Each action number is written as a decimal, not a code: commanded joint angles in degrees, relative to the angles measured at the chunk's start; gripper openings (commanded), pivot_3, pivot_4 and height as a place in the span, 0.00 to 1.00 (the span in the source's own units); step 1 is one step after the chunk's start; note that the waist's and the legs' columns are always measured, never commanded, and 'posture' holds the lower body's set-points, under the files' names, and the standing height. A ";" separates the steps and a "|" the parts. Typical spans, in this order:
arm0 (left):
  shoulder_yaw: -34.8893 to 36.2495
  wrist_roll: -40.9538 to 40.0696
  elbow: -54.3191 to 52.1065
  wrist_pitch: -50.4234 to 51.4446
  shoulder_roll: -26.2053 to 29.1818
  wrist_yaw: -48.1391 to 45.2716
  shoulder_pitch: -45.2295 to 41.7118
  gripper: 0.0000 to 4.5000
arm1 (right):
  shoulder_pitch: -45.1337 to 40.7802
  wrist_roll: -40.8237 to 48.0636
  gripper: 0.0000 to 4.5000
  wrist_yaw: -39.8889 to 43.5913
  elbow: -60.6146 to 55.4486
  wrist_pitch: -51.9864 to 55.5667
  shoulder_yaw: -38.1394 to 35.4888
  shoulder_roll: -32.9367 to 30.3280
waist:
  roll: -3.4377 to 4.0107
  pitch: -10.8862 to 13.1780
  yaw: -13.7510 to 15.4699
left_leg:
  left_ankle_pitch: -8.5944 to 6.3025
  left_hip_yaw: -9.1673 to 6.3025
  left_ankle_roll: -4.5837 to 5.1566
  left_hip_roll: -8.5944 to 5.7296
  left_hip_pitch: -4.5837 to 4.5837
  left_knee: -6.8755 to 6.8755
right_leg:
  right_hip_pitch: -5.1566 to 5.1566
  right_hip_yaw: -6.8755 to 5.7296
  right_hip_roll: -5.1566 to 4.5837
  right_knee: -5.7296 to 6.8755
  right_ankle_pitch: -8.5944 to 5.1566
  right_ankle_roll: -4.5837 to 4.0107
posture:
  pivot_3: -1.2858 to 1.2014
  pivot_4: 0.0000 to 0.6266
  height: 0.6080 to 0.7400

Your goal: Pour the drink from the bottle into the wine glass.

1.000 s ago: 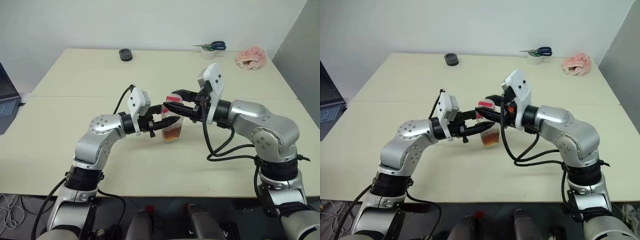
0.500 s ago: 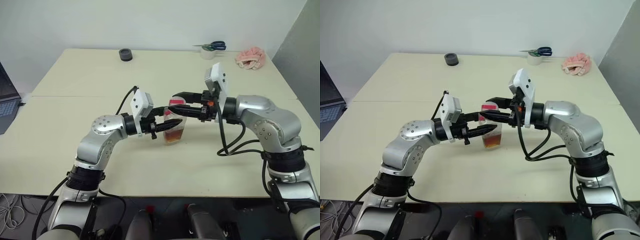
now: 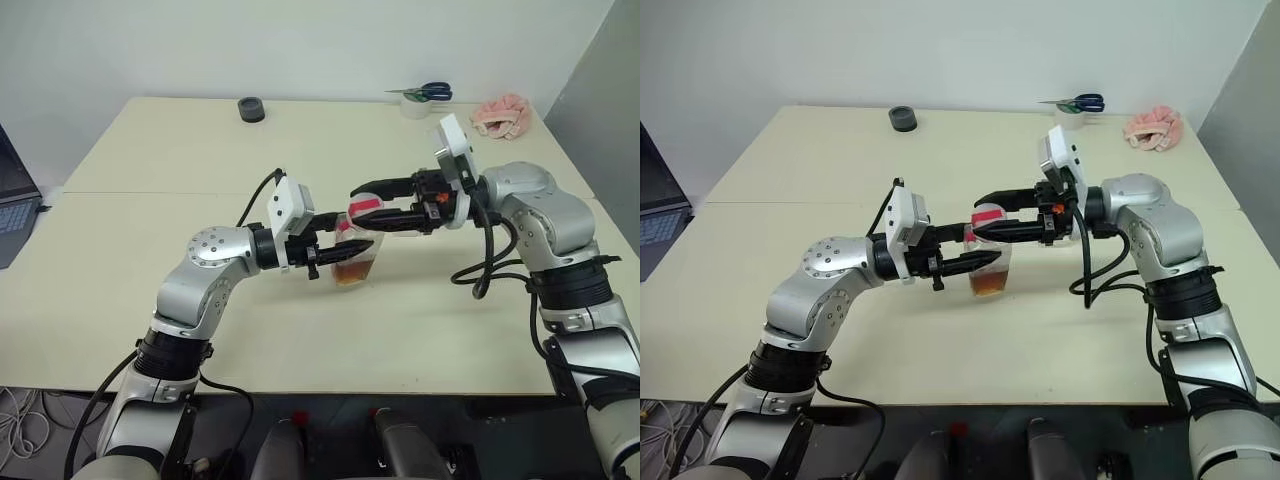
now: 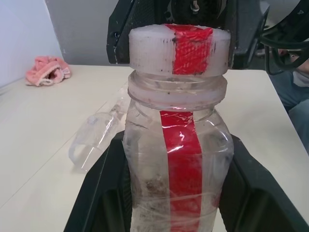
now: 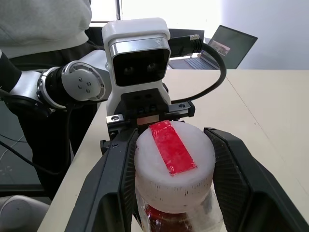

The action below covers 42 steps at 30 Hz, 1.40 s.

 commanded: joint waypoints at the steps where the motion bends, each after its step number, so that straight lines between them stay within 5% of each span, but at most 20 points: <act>1: 3.24 -0.66 -1.02 -0.34 0.97 1.09 0.24 0.41 | -2.10 2.74 0.41 0.17 -0.58 1.09 -5.90 -1.48 | 0.00 0.00 0.00 | 0.00 0.00 0.00 0.00 0.00 0.00 | 0.00 0.00 0.00 0.00 0.00 0.00 | 0.52 0.24 1.00; 23: 1.99 -1.67 0.22 -0.85 0.91 1.10 -0.30 0.41 | 3.85 9.41 0.41 -16.11 -14.00 10.67 -12.06 0.49 | 0.00 0.00 0.03 | 0.00 0.01 0.00 -0.01 0.00 0.01 | 0.00 0.01 0.00 0.01 0.00 0.01 | 0.52 0.24 1.00; 29: 1.66 -1.69 0.48 -0.93 0.91 0.95 -0.50 0.40 | 6.08 5.15 0.41 -8.54 -15.96 6.42 -8.49 -5.96 | 0.00 0.00 0.08 | 0.00 0.01 0.00 -0.03 -0.01 0.01 | 0.02 0.01 -0.02 -0.02 -0.01 0.01 | 0.52 0.24 1.00; 42: 1.60 -2.02 0.23 -0.75 1.07 1.18 -0.18 0.40 | 4.32 1.59 0.41 -9.01 -14.31 3.03 -8.55 -8.20 | 0.00 0.00 0.05 | 0.00 0.01 0.00 -0.01 0.02 0.01 | 0.02 0.01 0.01 0.00 -0.01 0.01 | 0.52 0.24 1.00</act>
